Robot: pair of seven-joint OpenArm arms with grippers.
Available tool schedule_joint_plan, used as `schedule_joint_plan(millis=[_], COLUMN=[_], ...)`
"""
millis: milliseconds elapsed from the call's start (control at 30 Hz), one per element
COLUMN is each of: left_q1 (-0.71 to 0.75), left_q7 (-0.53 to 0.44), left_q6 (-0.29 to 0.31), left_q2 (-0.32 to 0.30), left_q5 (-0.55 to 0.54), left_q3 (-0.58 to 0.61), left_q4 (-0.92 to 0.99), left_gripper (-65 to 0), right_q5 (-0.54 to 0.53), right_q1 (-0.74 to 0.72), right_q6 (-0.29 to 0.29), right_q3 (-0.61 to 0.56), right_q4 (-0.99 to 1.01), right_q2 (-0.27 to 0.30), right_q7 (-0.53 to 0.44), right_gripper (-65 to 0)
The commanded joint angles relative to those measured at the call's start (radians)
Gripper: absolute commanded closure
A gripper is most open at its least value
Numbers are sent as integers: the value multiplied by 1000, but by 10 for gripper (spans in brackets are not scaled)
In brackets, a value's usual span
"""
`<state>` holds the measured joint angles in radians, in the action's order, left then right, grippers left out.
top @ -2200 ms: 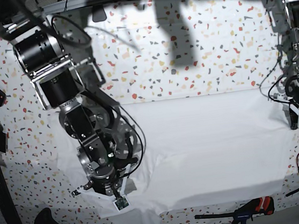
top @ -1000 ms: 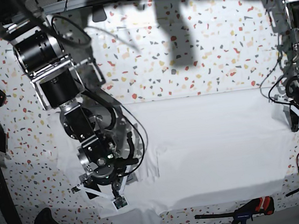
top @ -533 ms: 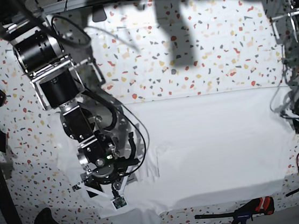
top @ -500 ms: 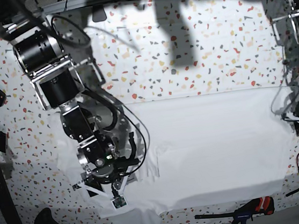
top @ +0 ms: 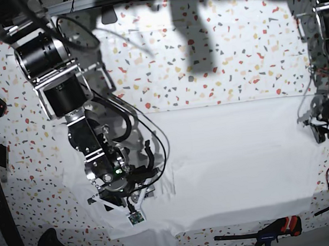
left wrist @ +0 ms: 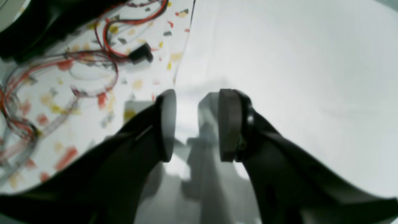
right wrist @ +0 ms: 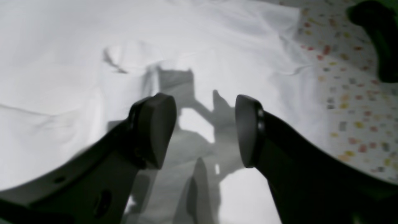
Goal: Fold the T-shirt properly
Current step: 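Open and raise the right gripper off the shirt, then lower both grippers onto the collar edge and grasp the shirt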
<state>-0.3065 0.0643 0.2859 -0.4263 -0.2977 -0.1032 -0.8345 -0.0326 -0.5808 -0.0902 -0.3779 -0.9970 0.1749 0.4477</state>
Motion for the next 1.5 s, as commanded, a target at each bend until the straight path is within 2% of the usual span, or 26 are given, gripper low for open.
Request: schedule_joint_plan(millis=[0, 133, 333, 400, 433, 467, 533, 600, 733, 933, 1033, 1133, 1467], left_q1=[-17, -34, -77, -85, -85, -85, -88, -89, -87, -53, -26, -8, 83], left_q7=[-40, -149, -143, -144, -144, -144, -143, -143, -138, -117, -119, -120, -117], left_q6=[-10, -8, -8, -5, 9, 33, 94, 141, 149, 149, 163, 199, 202], left_q2=[-3, 36, 54, 55, 55, 54, 54, 55, 55, 55, 52, 49, 46], left_q5=[-6, -7, -6, -6, -6, -6, -6, -6, -6, -6, -6, -6, -6], left_q3=[-4, -4, -4, -4, -4, -4, -4, -4, -4, -4, -4, -4, -4], left_q4=[17, 129, 141, 137, 133, 130, 130, 130, 130, 130, 130, 130, 64], left_gripper=[-215, -215, -215, -215, -215, -215, -215, -215, -215, -215, -215, -215, -215], right_q5=[2, 2, 3, 2, 3, 2, 2, 3, 3, 32, 37, 37, 37], right_q1=[-25, 5, 50, 76, 92, 105, 114, 112, 113, 143, 162, 195, 385], right_q6=[-16, -19, -20, -24, -44, -88, -188, -229, -227, -229, -229, -229, -228], right_q3=[6, 6, 6, 6, 6, 6, 6, 6, 32, 131, 140, 140, 140], right_q4=[-17, -17, -17, -17, -17, -13, 13, 75, 204, 264, 262, 235, 16], right_q2=[1, 3, 3, 3, 8, 14, 19, 19, 19, 19, 21, 24, 25], right_q7=[-14, -21, -50, -105, -162, -202, -226, -251, -314, -308, -266, -260, -220], right_gripper=[-340, -340, -340, -340, -340, -340, -340, -340, -340, -340, -340, -340, -340])
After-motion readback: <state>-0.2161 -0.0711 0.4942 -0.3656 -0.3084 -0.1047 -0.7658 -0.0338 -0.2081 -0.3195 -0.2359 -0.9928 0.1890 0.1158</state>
